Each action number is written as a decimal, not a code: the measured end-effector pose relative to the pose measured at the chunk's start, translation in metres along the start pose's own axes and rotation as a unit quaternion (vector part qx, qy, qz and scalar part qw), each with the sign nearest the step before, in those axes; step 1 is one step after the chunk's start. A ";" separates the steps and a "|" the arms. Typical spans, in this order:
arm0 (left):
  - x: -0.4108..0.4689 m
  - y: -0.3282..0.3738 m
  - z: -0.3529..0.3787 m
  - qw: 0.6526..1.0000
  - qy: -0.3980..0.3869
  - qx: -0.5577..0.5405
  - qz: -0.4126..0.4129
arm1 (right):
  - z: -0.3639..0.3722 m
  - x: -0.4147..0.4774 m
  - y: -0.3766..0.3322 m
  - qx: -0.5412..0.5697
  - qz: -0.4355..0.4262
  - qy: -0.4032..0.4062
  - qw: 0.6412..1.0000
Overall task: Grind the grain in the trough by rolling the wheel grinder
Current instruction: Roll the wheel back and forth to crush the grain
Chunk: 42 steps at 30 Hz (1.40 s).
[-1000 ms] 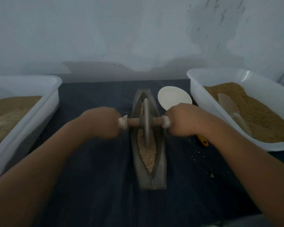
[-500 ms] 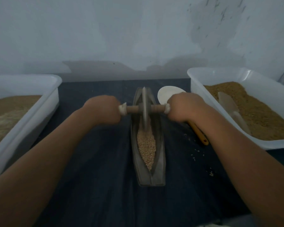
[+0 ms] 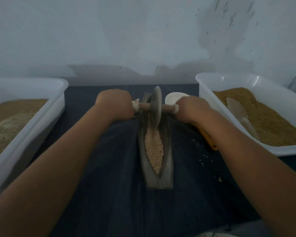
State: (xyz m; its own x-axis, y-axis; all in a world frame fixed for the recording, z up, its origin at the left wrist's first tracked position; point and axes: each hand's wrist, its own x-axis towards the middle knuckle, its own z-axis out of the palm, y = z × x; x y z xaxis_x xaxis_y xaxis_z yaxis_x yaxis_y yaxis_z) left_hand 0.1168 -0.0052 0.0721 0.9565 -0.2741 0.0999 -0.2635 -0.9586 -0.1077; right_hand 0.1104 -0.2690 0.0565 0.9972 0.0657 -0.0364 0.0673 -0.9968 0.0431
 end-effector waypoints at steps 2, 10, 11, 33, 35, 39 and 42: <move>-0.015 -0.003 0.005 0.995 -0.089 -0.008 0.042 | 0.001 -0.022 0.003 0.022 -0.024 -0.102 0.994; -0.022 -0.011 0.019 0.995 -0.081 -0.040 0.042 | -0.008 -0.022 0.001 0.001 -0.047 -0.080 0.996; -0.014 -0.008 0.015 0.999 -0.030 -0.033 0.019 | -0.011 -0.012 0.000 0.001 -0.037 -0.047 0.998; 0.012 -0.005 0.007 0.997 -0.048 -0.053 -0.003 | -0.017 0.006 -0.007 -0.051 -0.015 0.014 0.998; -0.005 -0.007 0.011 0.994 -0.091 -0.064 0.022 | -0.016 -0.008 -0.006 -0.032 -0.033 -0.065 0.997; -0.060 -0.011 0.026 0.986 -0.140 -0.052 0.072 | -0.008 -0.053 0.001 -0.009 -0.065 -0.217 0.974; -0.062 -0.010 0.027 0.987 -0.132 -0.066 0.060 | -0.005 -0.048 0.002 -0.024 -0.071 -0.178 0.981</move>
State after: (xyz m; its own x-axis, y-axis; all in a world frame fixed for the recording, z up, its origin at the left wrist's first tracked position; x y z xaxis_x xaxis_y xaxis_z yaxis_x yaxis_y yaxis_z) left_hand 0.0631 0.0236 0.0405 0.9120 -0.3741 -0.1684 -0.3749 -0.9266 0.0287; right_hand 0.0630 -0.2739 0.0632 0.9033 0.1746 -0.3918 0.2139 -0.9751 0.0587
